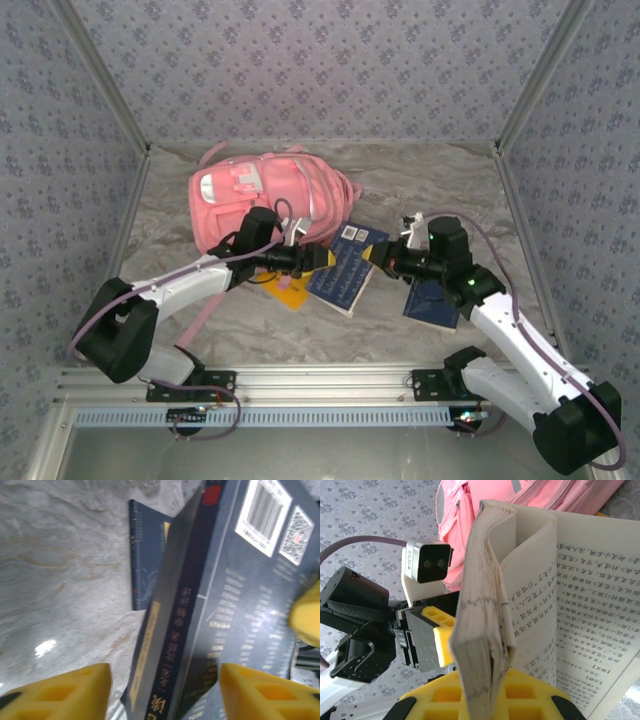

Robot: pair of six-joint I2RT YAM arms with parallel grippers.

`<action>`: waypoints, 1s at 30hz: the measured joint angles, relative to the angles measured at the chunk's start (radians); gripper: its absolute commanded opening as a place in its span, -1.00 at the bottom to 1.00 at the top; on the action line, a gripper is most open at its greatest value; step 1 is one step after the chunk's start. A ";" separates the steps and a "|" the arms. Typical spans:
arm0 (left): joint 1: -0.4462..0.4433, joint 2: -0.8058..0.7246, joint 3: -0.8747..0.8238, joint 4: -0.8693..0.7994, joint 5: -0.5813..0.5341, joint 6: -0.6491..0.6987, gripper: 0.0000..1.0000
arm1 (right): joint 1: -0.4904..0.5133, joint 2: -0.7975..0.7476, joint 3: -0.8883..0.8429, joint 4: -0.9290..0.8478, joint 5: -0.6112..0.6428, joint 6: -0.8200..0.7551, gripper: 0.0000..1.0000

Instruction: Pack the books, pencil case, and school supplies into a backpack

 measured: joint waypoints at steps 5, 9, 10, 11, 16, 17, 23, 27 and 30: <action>0.001 0.000 -0.016 0.124 0.034 -0.079 -0.60 | -0.027 0.012 0.017 -0.005 -0.020 -0.004 -0.95; 0.000 -0.003 -0.019 0.163 0.048 -0.093 -0.95 | -0.031 0.020 0.037 -0.029 -0.019 -0.018 -0.56; 0.000 -0.004 -0.020 0.166 0.050 -0.099 -1.00 | -0.034 0.021 0.042 -0.039 -0.014 -0.024 -0.31; 0.000 -0.005 -0.020 0.169 0.052 -0.097 -1.00 | -0.034 0.022 0.053 -0.054 -0.010 -0.033 -0.07; 0.007 -0.028 -0.024 0.167 0.042 -0.099 -1.00 | -0.035 0.020 0.177 -0.215 0.117 -0.141 0.40; 0.011 -0.039 -0.026 0.164 0.032 -0.100 -1.00 | -0.035 0.010 0.206 -0.250 0.159 -0.164 0.52; 0.026 -0.181 -0.045 0.119 -0.113 -0.111 -1.00 | -0.035 -0.098 0.225 -0.338 0.311 -0.187 0.76; 0.019 -0.248 -0.044 0.125 -0.197 -0.125 -1.00 | -0.018 -0.109 0.192 -0.303 0.317 -0.149 0.83; 0.004 -0.253 -0.007 0.088 -0.236 -0.101 -1.00 | 0.008 -0.095 0.160 -0.259 0.307 -0.130 0.88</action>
